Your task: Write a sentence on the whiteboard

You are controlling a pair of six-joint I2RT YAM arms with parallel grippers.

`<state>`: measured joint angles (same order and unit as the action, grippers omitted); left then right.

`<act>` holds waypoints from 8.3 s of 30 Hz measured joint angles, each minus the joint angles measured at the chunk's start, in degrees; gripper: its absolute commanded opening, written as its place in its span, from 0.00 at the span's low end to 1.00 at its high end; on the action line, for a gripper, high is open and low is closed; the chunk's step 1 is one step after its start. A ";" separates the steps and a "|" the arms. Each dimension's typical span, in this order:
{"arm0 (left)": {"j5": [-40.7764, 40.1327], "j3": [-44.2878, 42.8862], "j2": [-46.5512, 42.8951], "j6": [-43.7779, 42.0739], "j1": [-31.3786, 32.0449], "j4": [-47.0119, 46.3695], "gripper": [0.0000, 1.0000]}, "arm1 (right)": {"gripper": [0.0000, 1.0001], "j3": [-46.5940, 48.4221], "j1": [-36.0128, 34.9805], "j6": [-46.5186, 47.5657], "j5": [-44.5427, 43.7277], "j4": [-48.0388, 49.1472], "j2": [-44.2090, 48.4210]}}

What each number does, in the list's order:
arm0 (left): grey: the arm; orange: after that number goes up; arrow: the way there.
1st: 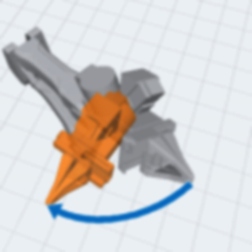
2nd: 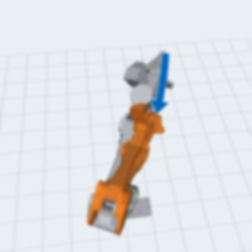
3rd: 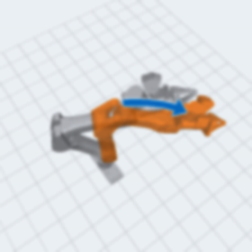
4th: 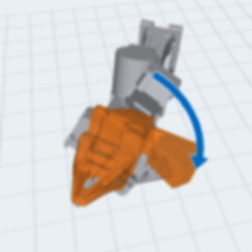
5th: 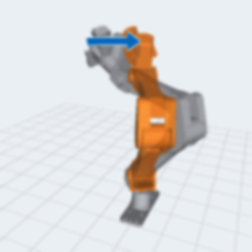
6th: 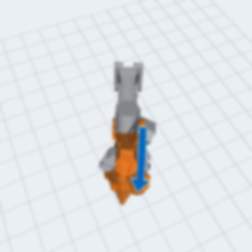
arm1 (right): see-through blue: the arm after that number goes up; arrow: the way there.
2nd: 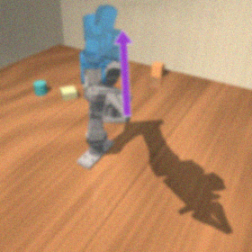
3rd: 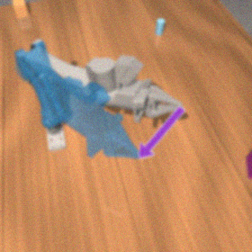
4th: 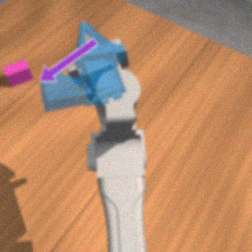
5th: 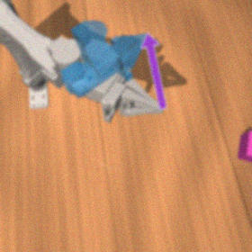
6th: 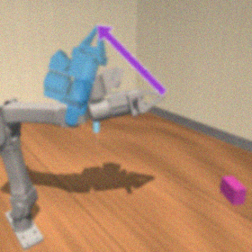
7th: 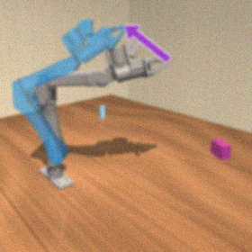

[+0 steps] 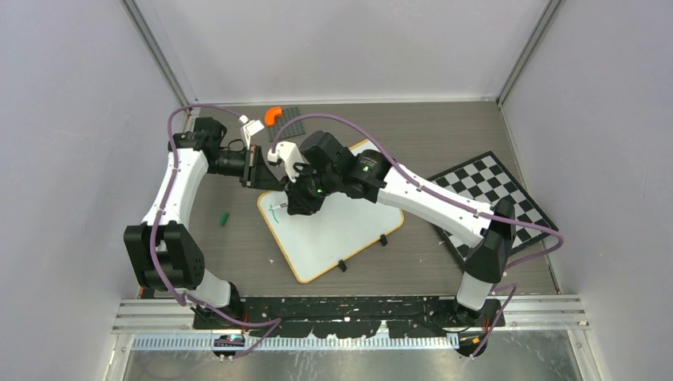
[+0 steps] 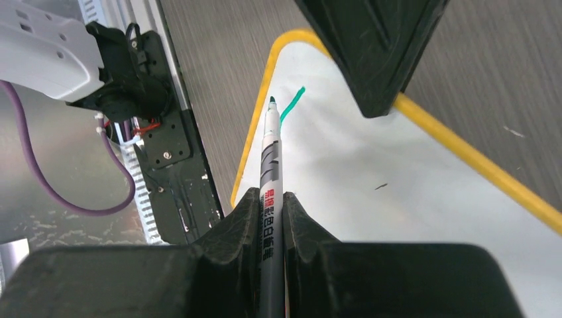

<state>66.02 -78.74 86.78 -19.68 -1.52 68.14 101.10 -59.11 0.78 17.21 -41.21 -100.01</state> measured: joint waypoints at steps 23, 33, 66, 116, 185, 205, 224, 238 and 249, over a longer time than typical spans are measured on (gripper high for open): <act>-0.26 0.00 -0.11 -0.02 0.00 -0.04 0.00 | 0.00 1.73 0.26 0.02 -2.27 -0.07 -2.38; -0.55 0.00 -0.11 -0.07 0.00 -0.37 0.00 | 0.00 1.88 1.46 -0.02 -2.69 -0.07 -2.36; -0.87 0.00 -0.11 0.00 0.00 -0.46 0.00 | 0.00 -1.20 1.05 -0.59 -2.10 0.44 -1.20; -1.05 0.02 -0.13 0.20 -0.04 -0.59 0.00 | 0.00 -4.42 0.33 -0.70 -1.68 -0.04 -0.37; -1.53 0.02 -0.13 0.20 -0.11 -0.63 0.00 | 0.00 -7.65 6.84 0.85 -0.39 -0.61 3.78; -1.55 0.02 -0.13 0.22 -0.11 -0.61 0.00 | 0.00 -4.15 6.21 0.85 -0.39 -1.11 2.03; -1.66 0.02 -0.11 0.20 -0.11 -0.63 0.00 | 0.00 -5.38 4.48 0.85 0.11 -0.48 1.27; -1.84 0.02 -0.11 0.17 -0.11 -0.81 0.00 | 0.00 -8.09 4.72 1.07 0.50 -0.52 2.16; -1.60 0.02 -0.11 0.26 -0.09 -0.66 0.00 | 0.00 -8.41 6.58 2.12 -0.04 -1.60 4.00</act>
<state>64.42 -78.72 86.67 -19.42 -1.61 67.48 92.68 -52.53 2.90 17.17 -42.81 -96.01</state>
